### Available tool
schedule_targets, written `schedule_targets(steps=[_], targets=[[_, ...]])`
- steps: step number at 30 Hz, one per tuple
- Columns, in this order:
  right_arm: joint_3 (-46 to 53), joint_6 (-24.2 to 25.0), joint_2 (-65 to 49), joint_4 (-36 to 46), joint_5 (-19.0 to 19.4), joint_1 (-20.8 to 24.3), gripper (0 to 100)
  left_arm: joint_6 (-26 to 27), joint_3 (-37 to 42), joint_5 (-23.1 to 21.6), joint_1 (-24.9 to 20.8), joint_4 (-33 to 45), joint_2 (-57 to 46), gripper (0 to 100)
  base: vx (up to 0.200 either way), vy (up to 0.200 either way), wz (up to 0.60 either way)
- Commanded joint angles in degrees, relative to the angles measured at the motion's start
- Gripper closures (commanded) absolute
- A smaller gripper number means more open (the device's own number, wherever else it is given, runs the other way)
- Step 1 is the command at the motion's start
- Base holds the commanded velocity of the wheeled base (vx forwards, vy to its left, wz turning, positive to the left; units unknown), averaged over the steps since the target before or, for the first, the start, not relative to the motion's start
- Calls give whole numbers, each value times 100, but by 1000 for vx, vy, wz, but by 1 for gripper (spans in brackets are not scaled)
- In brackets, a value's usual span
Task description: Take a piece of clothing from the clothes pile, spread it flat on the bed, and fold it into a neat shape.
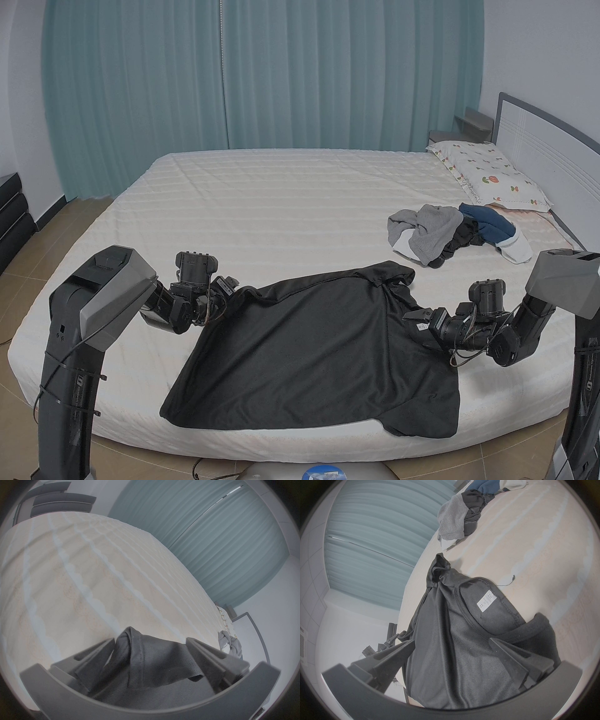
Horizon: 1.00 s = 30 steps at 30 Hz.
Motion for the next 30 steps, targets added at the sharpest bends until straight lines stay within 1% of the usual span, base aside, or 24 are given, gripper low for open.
schedule_targets(steps=[1, 4, 7, 13, 21, 30], targets=[[-1, 2, 8, 0, 1, 3, 0, 4, -2, -1, -52, -14, 42, 100, 0, 0, 0], [-1, 2, 8, 0, 1, 3, 0, -13, -28, 25, -35, -41, 77, 100, 0, 0, 0], [7, 2, 8, 0, 1, 3, 0, -48, -28, 148, 0, -58, 42, 100, 0, 0, 0], [-1, 2, 8, 0, 1, 3, 0, -286, -169, 473, 132, -155, 68, 100, 0, 0, 0], [7, 2, 8, 0, 1, 3, 0, -251, -266, 500, 475, -208, 95, 100, 0, 0, 0], [7, 2, 8, 0, 1, 3, 0, -171, -283, 535, 607, -208, 130, 100, 0, 0, 0]])
